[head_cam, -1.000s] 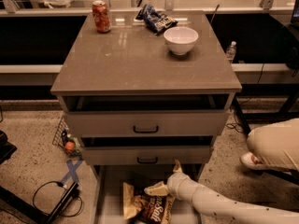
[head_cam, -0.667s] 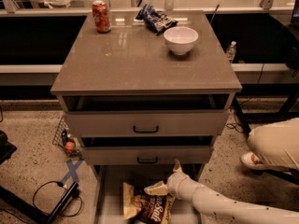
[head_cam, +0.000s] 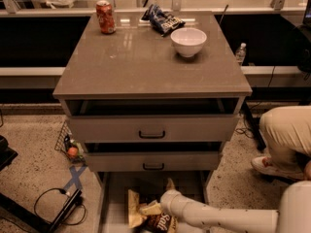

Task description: Pick brown chip bag from bottom drawer and place on counter

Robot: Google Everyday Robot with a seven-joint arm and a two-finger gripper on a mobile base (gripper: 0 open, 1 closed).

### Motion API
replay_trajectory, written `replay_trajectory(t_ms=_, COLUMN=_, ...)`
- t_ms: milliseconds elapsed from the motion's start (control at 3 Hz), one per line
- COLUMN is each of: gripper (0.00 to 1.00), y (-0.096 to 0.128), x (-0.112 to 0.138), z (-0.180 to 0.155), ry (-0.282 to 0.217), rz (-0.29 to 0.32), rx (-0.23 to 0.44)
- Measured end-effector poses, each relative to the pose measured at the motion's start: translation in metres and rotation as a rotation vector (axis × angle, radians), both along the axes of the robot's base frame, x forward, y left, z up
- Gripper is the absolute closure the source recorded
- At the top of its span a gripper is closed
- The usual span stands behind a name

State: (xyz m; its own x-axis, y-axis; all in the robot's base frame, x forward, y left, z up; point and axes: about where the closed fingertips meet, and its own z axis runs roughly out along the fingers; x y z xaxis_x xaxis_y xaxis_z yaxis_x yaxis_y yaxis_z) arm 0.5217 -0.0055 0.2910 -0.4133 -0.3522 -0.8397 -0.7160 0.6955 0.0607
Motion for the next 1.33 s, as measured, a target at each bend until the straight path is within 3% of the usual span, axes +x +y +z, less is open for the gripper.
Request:
replay_trajectory(t_ms=333, gripper=0.0, y=0.021, x=-0.007, z=-0.043, ry=0.042, rz=0.033, rx=-0.01)
replay_trajectory(t_ms=667, gripper=0.0, y=0.039, x=-0.028, z=-0.092, ry=0.114, rz=0.086, rx=-0.017)
replay_trajectory(t_ms=1000, gripper=0.23, y=0.052, x=-0.052, z=-0.134, ry=0.184, rz=0.124, rx=-0.049)
replay_trajectory(t_ms=1333, gripper=0.46, y=0.06, x=-0.061, z=-0.151, ry=0.206, rz=0.128, rx=-0.063)
